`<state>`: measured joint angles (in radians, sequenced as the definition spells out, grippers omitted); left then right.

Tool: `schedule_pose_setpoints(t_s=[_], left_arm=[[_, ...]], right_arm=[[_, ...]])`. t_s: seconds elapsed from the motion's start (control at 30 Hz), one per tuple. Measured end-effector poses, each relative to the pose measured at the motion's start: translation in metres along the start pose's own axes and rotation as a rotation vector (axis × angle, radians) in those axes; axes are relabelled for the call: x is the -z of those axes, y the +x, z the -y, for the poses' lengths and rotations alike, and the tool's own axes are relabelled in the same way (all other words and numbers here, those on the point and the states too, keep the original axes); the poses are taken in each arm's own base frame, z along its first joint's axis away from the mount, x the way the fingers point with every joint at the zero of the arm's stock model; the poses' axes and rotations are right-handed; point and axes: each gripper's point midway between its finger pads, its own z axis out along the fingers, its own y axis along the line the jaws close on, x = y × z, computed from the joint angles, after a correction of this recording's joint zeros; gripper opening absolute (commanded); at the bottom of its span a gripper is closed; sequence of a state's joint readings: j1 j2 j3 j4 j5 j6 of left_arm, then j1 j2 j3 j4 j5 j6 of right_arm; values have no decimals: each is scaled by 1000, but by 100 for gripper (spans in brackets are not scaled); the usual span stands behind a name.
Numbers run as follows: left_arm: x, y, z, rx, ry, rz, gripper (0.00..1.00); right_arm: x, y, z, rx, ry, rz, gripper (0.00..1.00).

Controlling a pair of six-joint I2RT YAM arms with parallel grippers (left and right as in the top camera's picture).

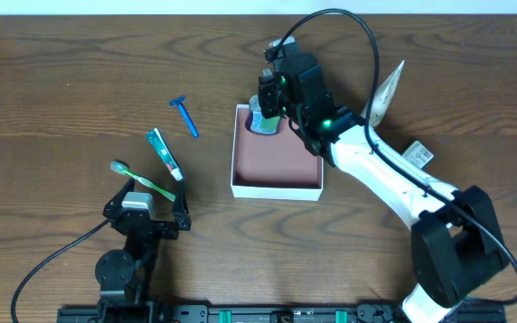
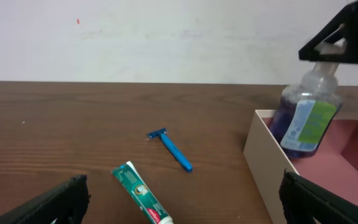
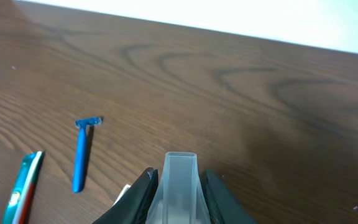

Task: Pack container
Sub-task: 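Carry the soap bottle left and lower it into the box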

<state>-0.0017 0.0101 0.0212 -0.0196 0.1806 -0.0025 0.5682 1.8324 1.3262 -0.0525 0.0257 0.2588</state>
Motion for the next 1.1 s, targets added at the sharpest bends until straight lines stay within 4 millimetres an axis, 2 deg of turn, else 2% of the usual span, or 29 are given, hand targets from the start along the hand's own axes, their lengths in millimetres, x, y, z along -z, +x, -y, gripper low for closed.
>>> schedule_pose_setpoints(t_s=[0.13, 0.33, 0.6, 0.73, 0.87, 1.1], left_arm=[[0, 0, 0, 0, 0, 0, 98], [0, 0, 0, 0, 0, 0, 98], [0, 0, 0, 0, 0, 0, 98], [0, 0, 0, 0, 0, 0, 98], [0, 0, 0, 0, 0, 0, 98], [0, 0, 0, 0, 0, 0, 98]], right_arm=[[-8, 9, -4, 9, -12, -16, 18], [-15, 7, -17, 20, -47, 14, 18], [-28, 19, -18, 23, -57, -3, 22], [-30, 18, -20, 23, -62, 5, 28], [-34, 20, -21, 21, -73, 9, 40], [-37, 20, -23, 28, -86, 15, 47]])
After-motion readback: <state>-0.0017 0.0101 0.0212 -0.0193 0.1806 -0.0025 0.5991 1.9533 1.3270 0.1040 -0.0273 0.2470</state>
